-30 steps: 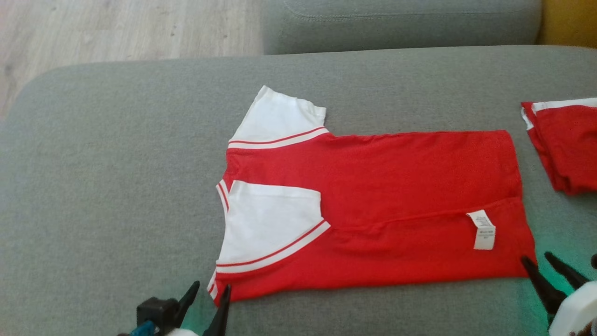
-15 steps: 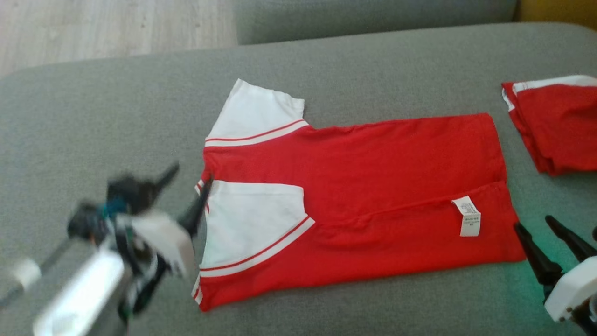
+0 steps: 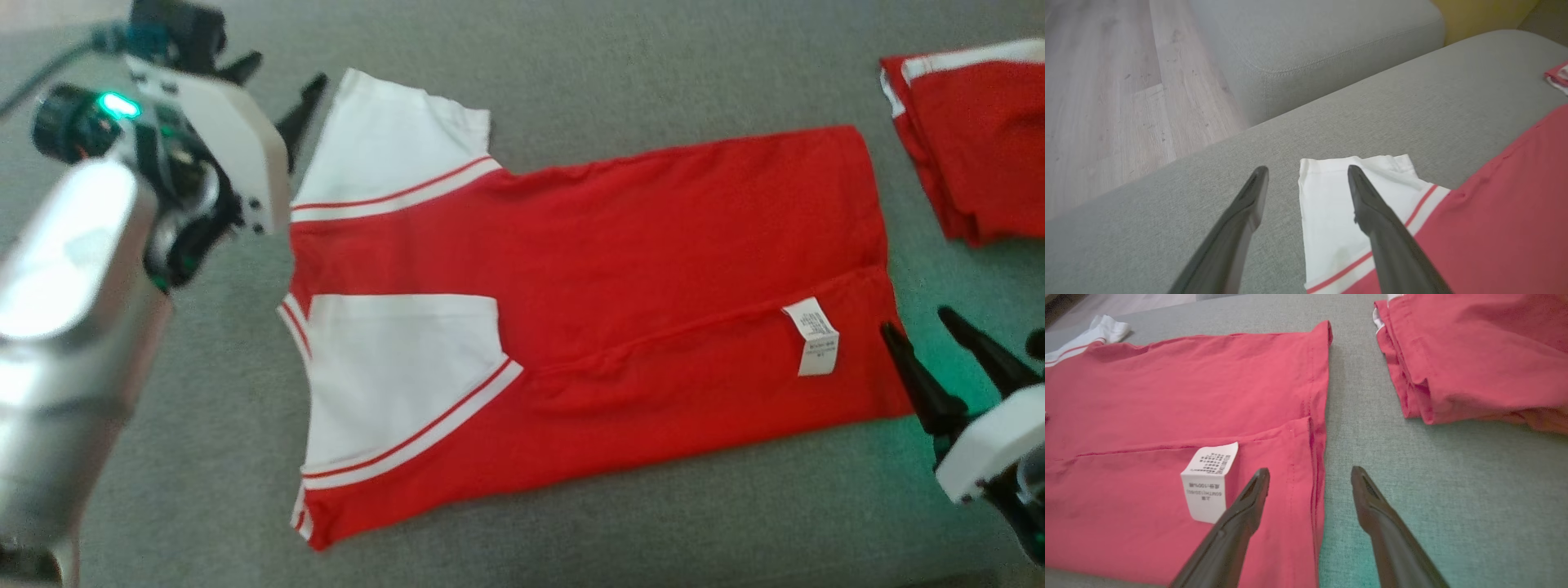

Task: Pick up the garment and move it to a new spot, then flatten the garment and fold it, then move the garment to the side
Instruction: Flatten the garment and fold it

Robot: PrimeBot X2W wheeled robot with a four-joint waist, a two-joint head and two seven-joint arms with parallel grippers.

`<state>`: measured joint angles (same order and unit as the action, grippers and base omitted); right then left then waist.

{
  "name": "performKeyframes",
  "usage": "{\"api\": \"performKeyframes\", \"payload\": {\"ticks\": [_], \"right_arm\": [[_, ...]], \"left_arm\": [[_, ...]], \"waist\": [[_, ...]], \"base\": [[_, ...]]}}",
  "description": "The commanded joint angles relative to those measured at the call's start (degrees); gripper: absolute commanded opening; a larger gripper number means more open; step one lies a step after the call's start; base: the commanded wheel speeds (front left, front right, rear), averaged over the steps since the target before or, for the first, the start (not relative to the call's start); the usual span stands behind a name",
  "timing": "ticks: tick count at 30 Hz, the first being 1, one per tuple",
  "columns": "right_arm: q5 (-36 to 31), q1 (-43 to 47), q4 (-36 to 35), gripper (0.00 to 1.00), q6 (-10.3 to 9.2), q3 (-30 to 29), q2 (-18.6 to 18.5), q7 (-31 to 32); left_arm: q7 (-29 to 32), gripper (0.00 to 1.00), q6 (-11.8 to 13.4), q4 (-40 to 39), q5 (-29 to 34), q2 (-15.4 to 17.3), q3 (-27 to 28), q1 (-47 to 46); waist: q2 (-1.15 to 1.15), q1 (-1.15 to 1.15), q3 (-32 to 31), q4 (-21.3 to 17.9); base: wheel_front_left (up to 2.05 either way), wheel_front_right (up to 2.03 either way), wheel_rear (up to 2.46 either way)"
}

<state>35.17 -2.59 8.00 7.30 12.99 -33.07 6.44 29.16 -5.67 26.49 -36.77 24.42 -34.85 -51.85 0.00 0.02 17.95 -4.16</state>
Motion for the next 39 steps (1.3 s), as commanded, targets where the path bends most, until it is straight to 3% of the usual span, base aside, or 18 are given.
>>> {"api": "performKeyframes", "payload": {"ticks": [1, 11, 22, 23, 24, 25, 26, 27, 28, 39], "right_arm": [[-0.62, -1.27, -1.79, 1.00, 0.19, 0.60, -1.68, 0.01], [-0.28, -6.79, -2.09, 1.00, 0.19, 3.88, -0.75, -0.48], [0.50, -7.95, -0.82, 1.00, 0.19, 4.76, -0.32, -1.92], [0.62, -7.91, -0.67, 1.00, 0.19, 4.74, -0.36, -2.03], [0.72, -7.89, -0.55, 1.00, 0.19, 4.76, -0.40, -2.13], [0.77, -7.87, -0.43, 1.00, 0.19, 4.78, -0.47, -2.22], [0.83, -7.88, -0.29, 1.00, 0.19, 4.78, -0.51, -2.27], [0.89, -7.91, -0.14, 1.00, 0.19, 4.75, -0.54, -2.32], [0.91, -7.95, 0.00, 1.00, 0.19, 4.71, -0.59, -2.37], [3.26, -12.72, -1.91, 1.00, 0.19, 3.82, -2.43, -0.39]], "left_arm": [[1.11, 1.00, -0.46, 0.47, -0.30, 1.79, 1.76, -4.47], [3.78, 1.00, -1.66, 13.76, -0.40, 2.20, -1.80, -13.93], [3.78, 1.00, -1.79, 19.25, -0.59, 4.26, -4.78, -15.51], [3.78, 0.91, -1.79, 19.56, -0.86, 4.28, -4.89, -15.55], [3.74, 0.71, -1.79, 19.81, -1.11, 4.31, -5.02, -15.59], [3.62, 0.70, -1.80, 19.90, -1.38, 4.32, -5.16, -15.63], [3.54, 0.38, -1.80, 20.01, -1.81, 4.30, -5.24, -15.64], [3.49, 0.29, -1.80, 20.13, -2.22, 4.28, -5.30, -15.65], [3.53, 0.00, -1.80, 20.26, -2.66, 4.25, -5.37, -15.63], [-0.70, 0.00, -1.81, 17.33, -4.10, 3.95, -8.98, -16.30]], "waist": [[0.00, -0.02, 2.92, -2.07], [0.00, -0.02, 7.74, -6.84], [0.00, -0.02, 8.71, -10.28], [0.00, -0.02, 8.72, -10.41], [0.00, -0.02, 8.72, -10.53], [0.00, -0.02, 8.73, -10.63], [0.00, -0.02, 8.74, -10.70], [0.00, -0.02, 8.73, -10.74], [0.00, -0.02, 8.70, -10.75], [0.00, -0.02, 7.33, -7.98]], "base": [[0.00, 0.00, 0.00], [0.00, 0.00, 0.00], [0.00, 0.00, 0.00], [0.00, 0.00, 0.00], [0.00, 0.00, 0.00], [0.00, 0.00, 0.00], [0.00, 0.00, 0.00], [0.00, 0.00, 0.00], [0.00, 0.00, 0.00], [0.00, 0.00, 0.00]]}}
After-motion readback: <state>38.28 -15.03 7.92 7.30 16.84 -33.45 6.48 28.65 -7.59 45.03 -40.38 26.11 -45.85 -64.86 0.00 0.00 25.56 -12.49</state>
